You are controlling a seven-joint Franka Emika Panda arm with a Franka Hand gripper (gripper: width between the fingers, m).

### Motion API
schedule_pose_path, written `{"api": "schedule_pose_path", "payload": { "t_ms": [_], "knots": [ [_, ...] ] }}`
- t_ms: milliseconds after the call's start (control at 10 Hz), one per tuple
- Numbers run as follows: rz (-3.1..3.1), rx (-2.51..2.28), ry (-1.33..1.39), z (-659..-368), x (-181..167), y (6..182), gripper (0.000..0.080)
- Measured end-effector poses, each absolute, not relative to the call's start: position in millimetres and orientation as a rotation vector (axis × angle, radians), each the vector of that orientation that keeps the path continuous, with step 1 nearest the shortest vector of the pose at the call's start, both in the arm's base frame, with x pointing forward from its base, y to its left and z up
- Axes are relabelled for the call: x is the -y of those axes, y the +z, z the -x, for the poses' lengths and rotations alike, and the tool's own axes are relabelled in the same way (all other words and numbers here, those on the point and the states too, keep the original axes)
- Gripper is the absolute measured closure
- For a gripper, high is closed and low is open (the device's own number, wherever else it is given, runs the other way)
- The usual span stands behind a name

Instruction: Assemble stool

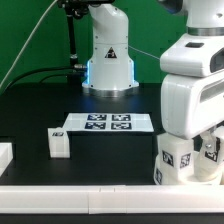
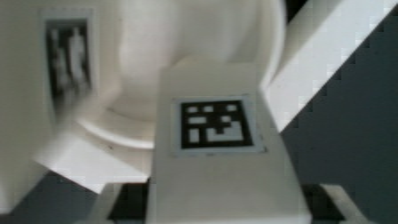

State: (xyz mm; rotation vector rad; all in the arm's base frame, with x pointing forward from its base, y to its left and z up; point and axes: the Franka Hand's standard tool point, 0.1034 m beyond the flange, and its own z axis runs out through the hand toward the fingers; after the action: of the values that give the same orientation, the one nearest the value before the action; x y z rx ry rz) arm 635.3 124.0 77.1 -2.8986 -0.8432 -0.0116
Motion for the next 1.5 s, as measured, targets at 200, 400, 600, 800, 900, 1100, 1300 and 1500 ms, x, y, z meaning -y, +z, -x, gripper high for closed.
{"api": "schedule_pose_path", "payload": {
  "t_ms": [200,400,600,800,900,1100,1300,1500],
  "knots": [
    [2.949,0.652,-0.002,-636,-122,77.2,0.0463],
    [2.991,0.415,-0.052,-643,-119,76.7,0.0463],
    [3.021,0.113,-0.085,-643,-115,76.1,0.0462],
    [3.013,-0.083,-0.099,-646,-111,76.0,0.0462],
    [2.984,-0.305,-0.114,-645,-107,75.8,0.0462],
    [2.925,-0.647,-0.102,-643,-105,76.1,0.0461],
    [2.809,-0.978,-0.069,-643,-100,75.9,0.0461],
    [2.734,-1.161,-0.046,-643,-98,75.4,0.0459]
  ]
}}
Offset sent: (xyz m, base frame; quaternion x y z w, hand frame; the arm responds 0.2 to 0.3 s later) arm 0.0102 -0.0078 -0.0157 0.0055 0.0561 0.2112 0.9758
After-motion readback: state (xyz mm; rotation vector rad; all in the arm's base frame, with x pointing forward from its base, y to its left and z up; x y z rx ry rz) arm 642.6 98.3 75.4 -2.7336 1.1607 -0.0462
